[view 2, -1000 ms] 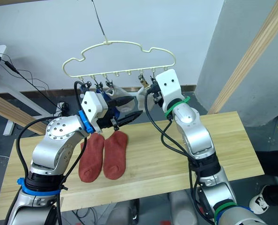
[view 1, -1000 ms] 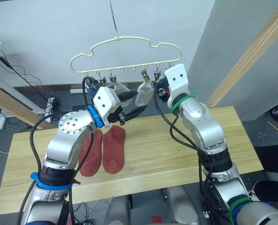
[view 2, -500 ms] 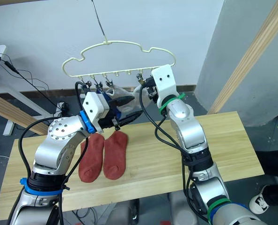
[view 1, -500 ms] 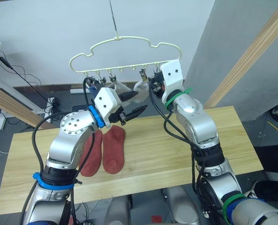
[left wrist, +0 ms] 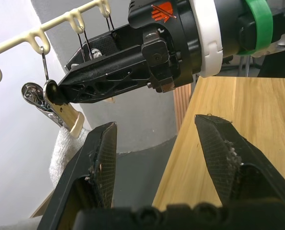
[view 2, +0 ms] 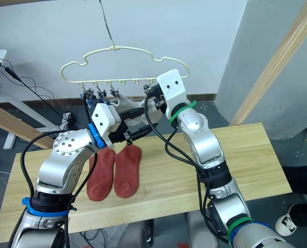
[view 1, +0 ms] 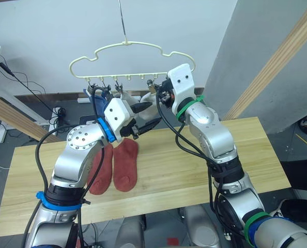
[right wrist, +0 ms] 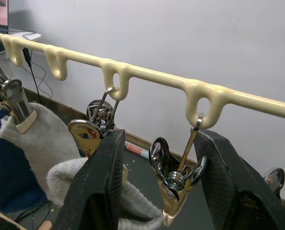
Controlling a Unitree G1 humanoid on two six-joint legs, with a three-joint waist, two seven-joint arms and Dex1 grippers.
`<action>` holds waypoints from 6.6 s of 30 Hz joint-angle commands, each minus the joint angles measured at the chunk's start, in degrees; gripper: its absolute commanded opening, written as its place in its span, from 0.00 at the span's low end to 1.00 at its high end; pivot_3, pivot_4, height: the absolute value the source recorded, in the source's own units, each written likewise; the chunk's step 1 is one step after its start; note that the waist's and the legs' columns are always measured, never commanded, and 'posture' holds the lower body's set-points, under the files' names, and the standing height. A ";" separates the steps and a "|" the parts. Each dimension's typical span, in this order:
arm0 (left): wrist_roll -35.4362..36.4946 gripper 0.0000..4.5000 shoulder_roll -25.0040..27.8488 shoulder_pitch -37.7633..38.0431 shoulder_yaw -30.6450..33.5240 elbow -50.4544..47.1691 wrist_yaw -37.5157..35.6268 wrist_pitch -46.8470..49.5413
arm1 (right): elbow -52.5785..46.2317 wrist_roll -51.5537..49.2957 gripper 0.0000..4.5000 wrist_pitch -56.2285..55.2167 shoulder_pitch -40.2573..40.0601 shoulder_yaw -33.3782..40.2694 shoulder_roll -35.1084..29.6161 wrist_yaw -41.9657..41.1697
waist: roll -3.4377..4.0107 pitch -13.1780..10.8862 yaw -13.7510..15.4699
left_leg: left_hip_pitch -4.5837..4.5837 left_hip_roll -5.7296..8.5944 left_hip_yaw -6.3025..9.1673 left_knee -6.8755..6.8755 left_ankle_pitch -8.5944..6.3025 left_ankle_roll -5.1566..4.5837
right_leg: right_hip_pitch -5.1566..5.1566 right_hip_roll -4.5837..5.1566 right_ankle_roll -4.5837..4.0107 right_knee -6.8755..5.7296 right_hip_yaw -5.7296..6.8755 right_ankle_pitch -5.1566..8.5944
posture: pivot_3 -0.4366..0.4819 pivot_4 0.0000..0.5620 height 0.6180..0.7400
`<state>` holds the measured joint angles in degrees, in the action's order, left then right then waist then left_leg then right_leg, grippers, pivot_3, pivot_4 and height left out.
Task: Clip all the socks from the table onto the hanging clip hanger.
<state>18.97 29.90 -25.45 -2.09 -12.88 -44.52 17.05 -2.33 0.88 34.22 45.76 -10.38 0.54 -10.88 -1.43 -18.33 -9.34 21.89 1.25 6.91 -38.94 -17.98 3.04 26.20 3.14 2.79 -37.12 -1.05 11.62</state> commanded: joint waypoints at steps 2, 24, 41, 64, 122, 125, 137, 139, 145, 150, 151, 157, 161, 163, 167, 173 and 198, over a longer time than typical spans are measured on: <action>-0.15 0.63 -0.11 0.20 -0.23 -2.13 -0.18 -0.86 | -2.61 0.10 0.50 -0.73 0.72 -0.53 0.52 -0.07 | 0.00 0.00 -0.01 | 0.00 0.00 0.00 0.00 0.00 0.00 | 0.00 0.00 0.00 0.00 0.00 0.00 | 0.23 0.56 0.92; -0.36 0.63 -0.04 0.58 -0.96 -2.10 -0.18 -0.92 | -6.11 1.70 0.38 1.80 -2.21 1.09 1.15 6.15 | 0.00 0.00 -0.04 | 0.00 0.00 -0.01 0.00 0.00 0.00 | 0.00 0.00 0.00 -0.01 -0.01 0.00 | 0.23 0.58 0.92; -0.50 0.63 0.15 1.02 -0.83 -2.45 0.07 -0.77 | -4.28 -0.24 0.38 0.68 -1.33 -1.00 1.86 2.44 | 0.00 0.00 -0.02 | 0.00 0.00 -0.01 0.00 0.00 0.00 | 0.00 0.00 0.00 -0.01 -0.01 0.00 | 0.24 0.58 0.92; -0.98 0.63 -0.05 1.17 -0.74 -2.07 -0.16 -1.06 | -2.81 0.17 0.38 -2.81 -0.63 0.34 2.42 3.03 | 0.00 0.00 -0.01 | 0.00 0.00 0.00 0.00 0.00 0.00 | 0.00 0.00 0.00 -0.01 -0.01 0.00 | 0.24 0.57 0.92; -7.79 0.82 -18.80 15.74 7.09 17.60 31.80 9.00 | -3.72 -0.12 0.00 -2.62 -1.08 0.28 1.16 3.04 | 0.00 0.01 0.38 | -0.05 0.00 -0.02 -0.04 0.00 -0.01 | -0.01 0.02 -0.02 -0.10 -0.02 -0.03 | 0.21 0.58 0.92; -8.45 0.63 -18.35 16.21 6.70 17.73 31.74 9.98 | -3.74 -0.15 0.00 -2.57 -1.08 0.24 1.26 3.08 | 0.00 0.01 0.37 | -0.07 0.01 -0.02 -0.04 0.00 -0.01 | -0.03 0.02 -0.02 -0.11 -0.02 -0.03 | 0.21 0.58 0.92; -12.06 0.01 -16.43 17.36 4.57 17.54 30.59 4.62 | -3.95 -0.08 0.00 -2.47 -1.10 0.25 1.56 3.45 | 0.01 0.01 0.35 | -0.08 0.00 -0.02 -0.04 0.00 0.00 | -0.03 0.02 -0.02 -0.10 -0.02 -0.03 | 0.21 0.58 0.92; -12.46 0.01 -16.08 17.32 4.21 17.59 29.96 2.72 | -3.96 -0.06 0.00 -2.49 -1.10 0.29 1.56 3.48 | 0.01 0.01 0.35 | -0.08 -0.01 -0.01 -0.04 0.00 0.00 | -0.02 0.02 -0.02 -0.10 -0.02 -0.03 | 0.21 0.58 0.92; -15.62 0.01 -12.82 14.98 -1.65 15.64 21.44 -13.12 | -4.06 -0.04 0.00 -2.52 -0.91 0.63 1.42 3.63 | 0.01 0.01 0.32 | -0.04 -0.01 -0.01 -0.04 0.00 0.00 | -0.01 0.02 -0.02 -0.08 -0.01 -0.03 | 0.19 0.58 0.92; -16.19 0.01 -12.38 8.98 -8.90 14.65 11.49 -24.40 | -4.31 -0.61 0.00 -1.85 -0.67 1.47 1.63 3.86 | 0.01 0.01 0.71 | 0.01 0.02 -0.03 -0.03 0.00 0.00 | -0.01 0.06 -0.02 0.01 -0.02 -0.04 | 0.19 0.58 0.92; -16.53 0.01 -13.06 7.43 -9.36 15.41 11.51 -25.66 | -4.35 -0.69 0.00 -1.73 -0.60 1.57 1.69 3.88 | 0.01 0.01 0.75 | 0.02 0.02 -0.04 -0.03 0.00 0.00 | -0.01 0.06 -0.02 0.03 -0.02 -0.04 | 0.19 0.58 0.92; -18.82 0.01 -17.96 0.41 -8.21 22.32 17.16 -28.59 | -4.94 -0.58 0.00 -0.98 -0.35 1.85 2.02 3.80 | 0.01 0.01 0.46 | 0.00 0.00 -0.07 -0.02 0.00 -0.01 | 0.00 0.04 -0.02 0.00 -0.03 -0.04 | 0.18 0.58 0.92; -18.06 0.01 -19.34 -1.65 -6.88 24.89 18.62 -29.18 | -5.60 -0.52 0.00 -0.36 -0.61 1.95 1.92 3.57 | 0.01 0.01 -0.20 | 0.00 0.01 -0.08 -0.02 0.00 -0.02 | 0.00 0.03 -0.01 -0.02 -0.03 -0.04 | 0.18 0.58 0.92; -16.99 0.01 -19.77 -2.27 -6.27 25.54 18.26 -28.14 | -5.80 -0.55 0.00 -0.10 -0.67 2.03 1.86 3.46 | 0.01 0.01 -0.30 | 0.00 0.01 -0.08 -0.03 0.00 -0.02 | 0.00 0.03 -0.01 -0.02 -0.03 -0.05 | 0.18 0.58 0.92; -15.63 0.01 -20.12 -3.69 -5.21 26.75 17.38 -27.43 | -5.90 -0.66 0.00 0.19 -0.65 2.15 1.91 3.29 | 0.01 0.01 -0.32 | 0.00 0.01 -0.07 -0.03 0.00 -0.02 | 0.00 0.03 -0.01 -0.03 -0.02 -0.05 | 0.18 0.58 0.92; -15.65 0.01 -20.67 -5.69 -3.92 27.59 18.54 -27.70 | -6.11 -0.75 0.00 0.75 -0.67 2.10 2.06 3.21 | 0.01 0.01 -0.36 | 0.00 0.02 -0.07 -0.03 0.00 -0.02 | 0.00 0.03 0.00 -0.01 -0.02 -0.05 | 0.17 0.58 0.92; -16.48 0.01 -21.58 -7.41 -2.98 26.57 21.48 -28.67 | -5.99 -0.23 0.00 2.40 -1.45 1.27 1.94 3.20 | 0.01 0.01 -0.37 | 0.01 0.02 -0.06 -0.03 0.00 -0.02 | -0.01 0.03 0.00 -0.01 -0.03 -0.05 | 0.17 0.58 0.92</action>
<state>2.23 8.70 -32.04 -5.36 15.98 -23.22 -10.47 -6.00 0.93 36.40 44.23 -8.88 2.27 -7.46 -1.42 -18.32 -9.70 21.90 1.27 6.84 -38.97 -17.98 3.02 26.19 3.17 2.79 -37.13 -1.08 11.57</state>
